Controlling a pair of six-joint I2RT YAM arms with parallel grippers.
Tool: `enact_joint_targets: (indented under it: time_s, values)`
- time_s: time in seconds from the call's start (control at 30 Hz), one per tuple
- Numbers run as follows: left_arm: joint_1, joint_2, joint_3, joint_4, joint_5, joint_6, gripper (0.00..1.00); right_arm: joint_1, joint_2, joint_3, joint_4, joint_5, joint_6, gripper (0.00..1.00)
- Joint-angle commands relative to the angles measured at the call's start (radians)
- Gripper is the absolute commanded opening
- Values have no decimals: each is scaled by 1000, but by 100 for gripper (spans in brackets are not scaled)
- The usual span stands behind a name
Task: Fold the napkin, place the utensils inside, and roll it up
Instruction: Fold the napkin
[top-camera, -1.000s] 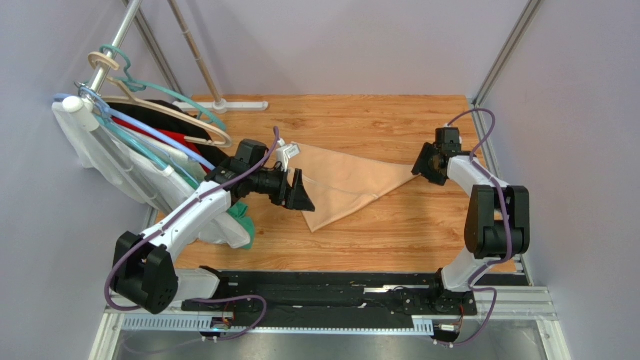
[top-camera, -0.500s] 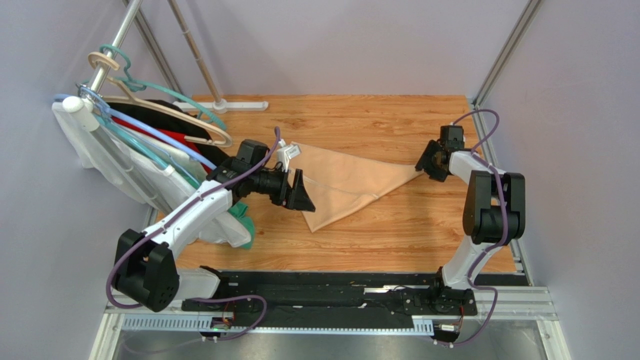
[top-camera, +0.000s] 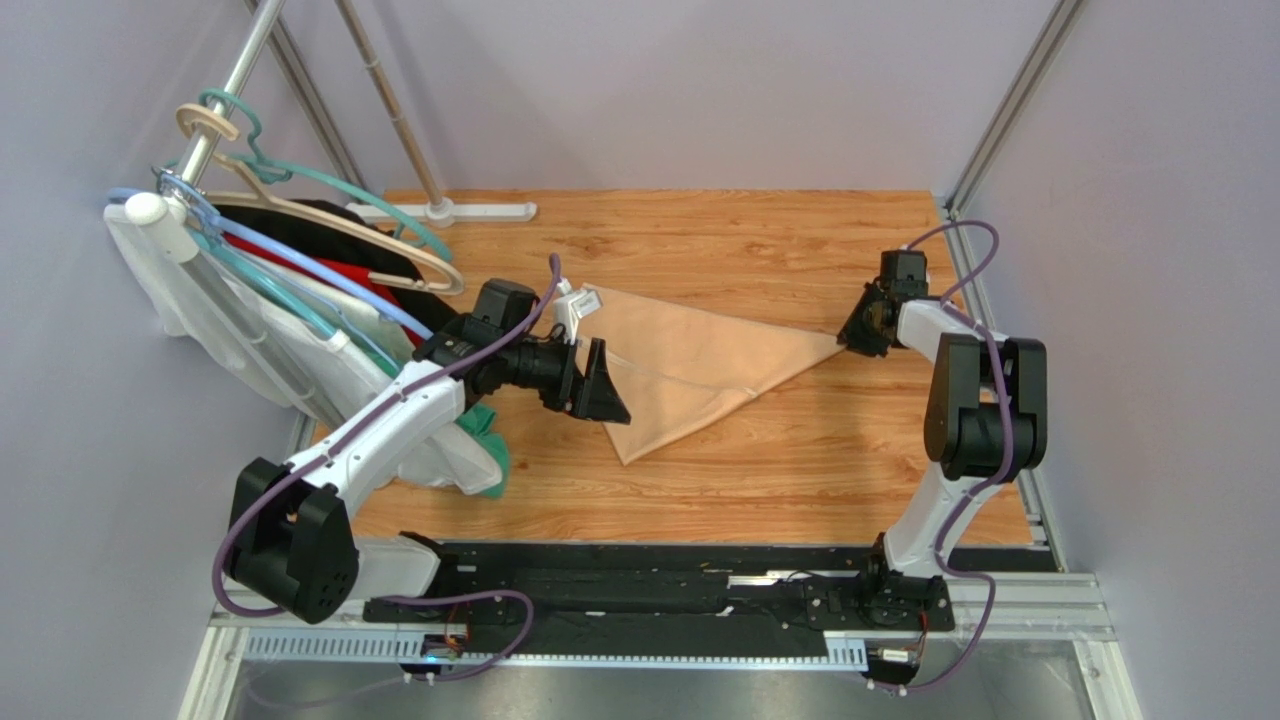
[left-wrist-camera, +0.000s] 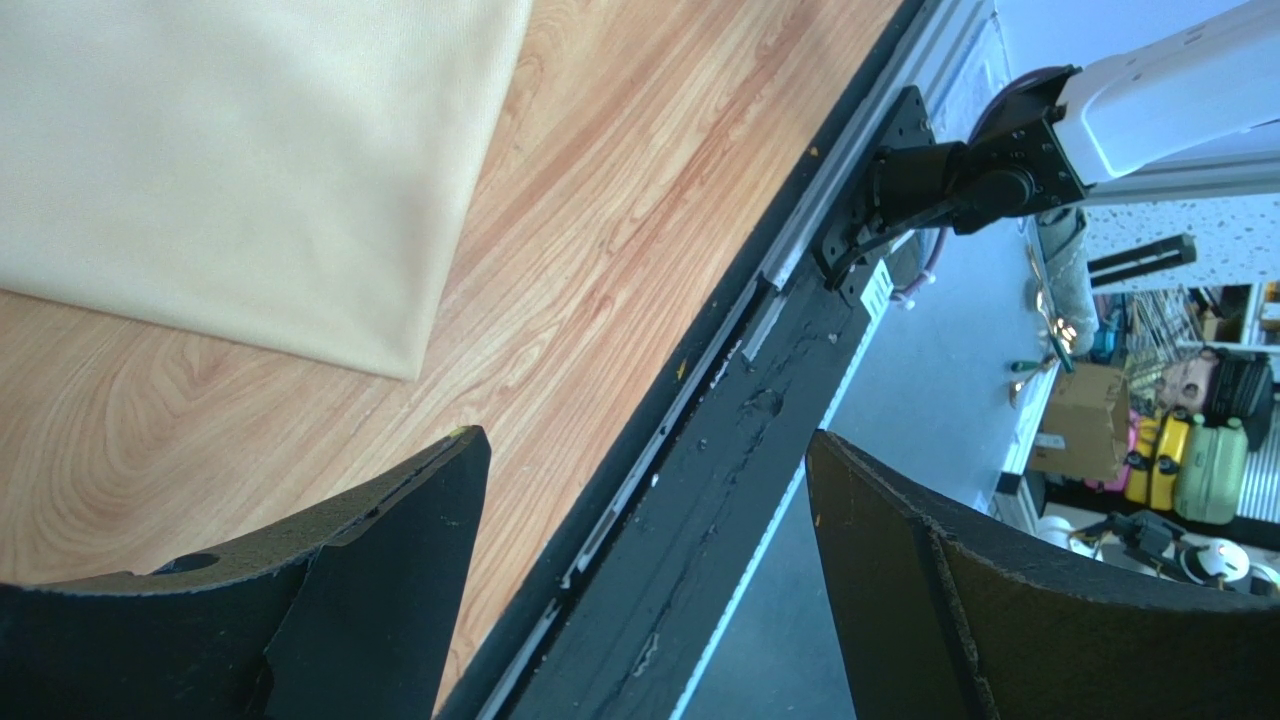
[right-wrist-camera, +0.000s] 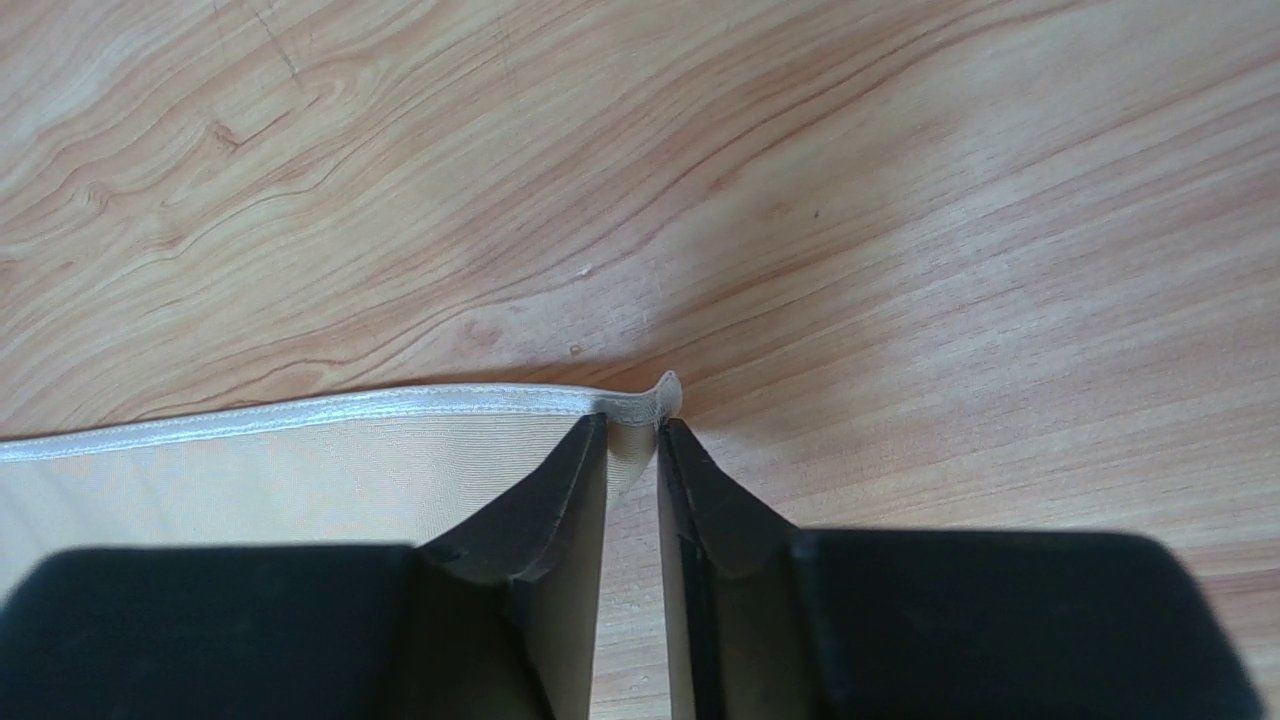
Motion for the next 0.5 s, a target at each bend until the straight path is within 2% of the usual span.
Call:
enact_joint_targets:
  time_s: [0.0,0.2,0.37,0.47]
  values:
    - [22,-1,12,13,13,-7,87,-6,20,40,24,7,13,19]
    - [22,1,12,11,16,-6,87,-6,46,69,3,4,8,13]
    - [22,-1,11,13,13,-6,87,-6,51,75,-17,18,8,13]
    - [22,-1,11,11,15,-6,87,-6,41,63,-20,21,8,17]
